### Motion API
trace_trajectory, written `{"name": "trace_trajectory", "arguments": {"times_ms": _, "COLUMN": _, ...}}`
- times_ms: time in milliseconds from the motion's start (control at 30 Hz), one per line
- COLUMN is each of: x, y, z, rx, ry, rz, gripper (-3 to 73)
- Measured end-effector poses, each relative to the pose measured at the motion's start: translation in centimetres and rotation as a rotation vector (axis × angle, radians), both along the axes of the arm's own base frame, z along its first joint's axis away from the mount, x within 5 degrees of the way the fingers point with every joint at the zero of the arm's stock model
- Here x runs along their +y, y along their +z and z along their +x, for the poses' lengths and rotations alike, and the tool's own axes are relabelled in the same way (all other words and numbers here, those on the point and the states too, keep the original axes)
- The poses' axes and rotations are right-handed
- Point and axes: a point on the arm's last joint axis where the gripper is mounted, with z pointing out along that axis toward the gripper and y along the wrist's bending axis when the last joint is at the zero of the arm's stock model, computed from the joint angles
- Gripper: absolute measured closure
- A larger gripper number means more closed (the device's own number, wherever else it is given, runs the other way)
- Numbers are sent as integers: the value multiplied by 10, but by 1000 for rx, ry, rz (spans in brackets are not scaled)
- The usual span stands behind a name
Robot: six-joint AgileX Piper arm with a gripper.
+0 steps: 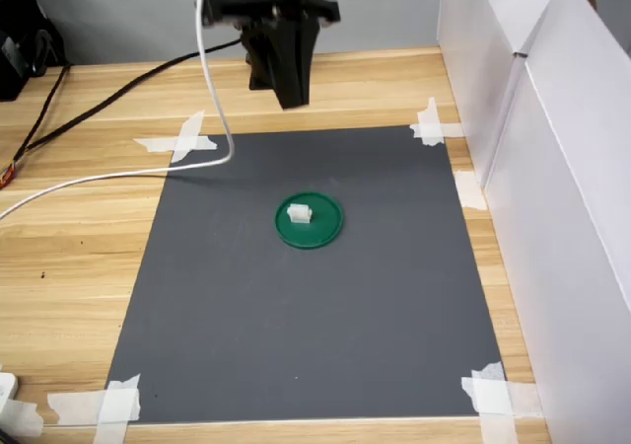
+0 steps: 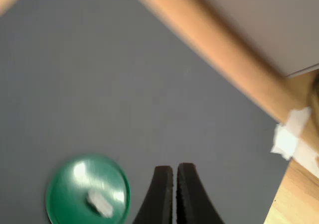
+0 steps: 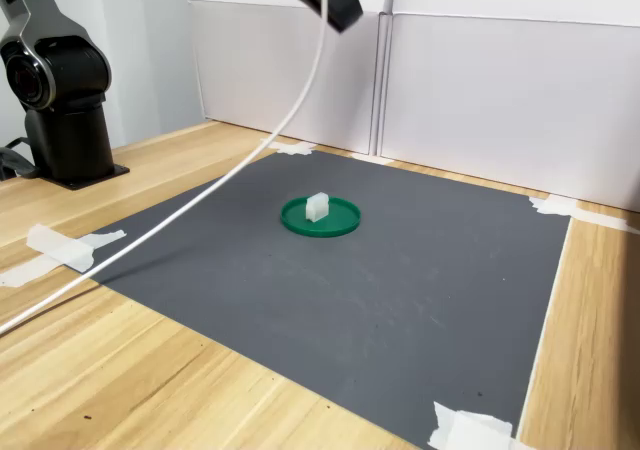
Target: Grasp a white terminal and put it in the green lid.
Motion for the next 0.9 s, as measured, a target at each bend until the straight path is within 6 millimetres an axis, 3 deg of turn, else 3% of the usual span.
{"name": "trace_trajectory", "arguments": {"times_ms": 133, "x": -23, "y": 25, "z": -30, "rx": -116, "ry": -183, "rz": 204, "gripper": 709}}
{"name": "trace_trajectory", "arguments": {"times_ms": 300, "x": -45, "y": 31, "z": -64, "rx": -252, "ry": -358, "rz": 386, "gripper": 710}}
{"name": "trace_trajectory", "arguments": {"times_ms": 567, "x": -59, "y": -24, "z": -107, "rx": -259, "ry": -496, "rz": 408, "gripper": 710}}
{"name": "trace_trajectory", "arguments": {"times_ms": 900, "x": -56, "y": -85, "z": -147, "rx": -253, "ry": -516, "rz": 414, "gripper": 710}}
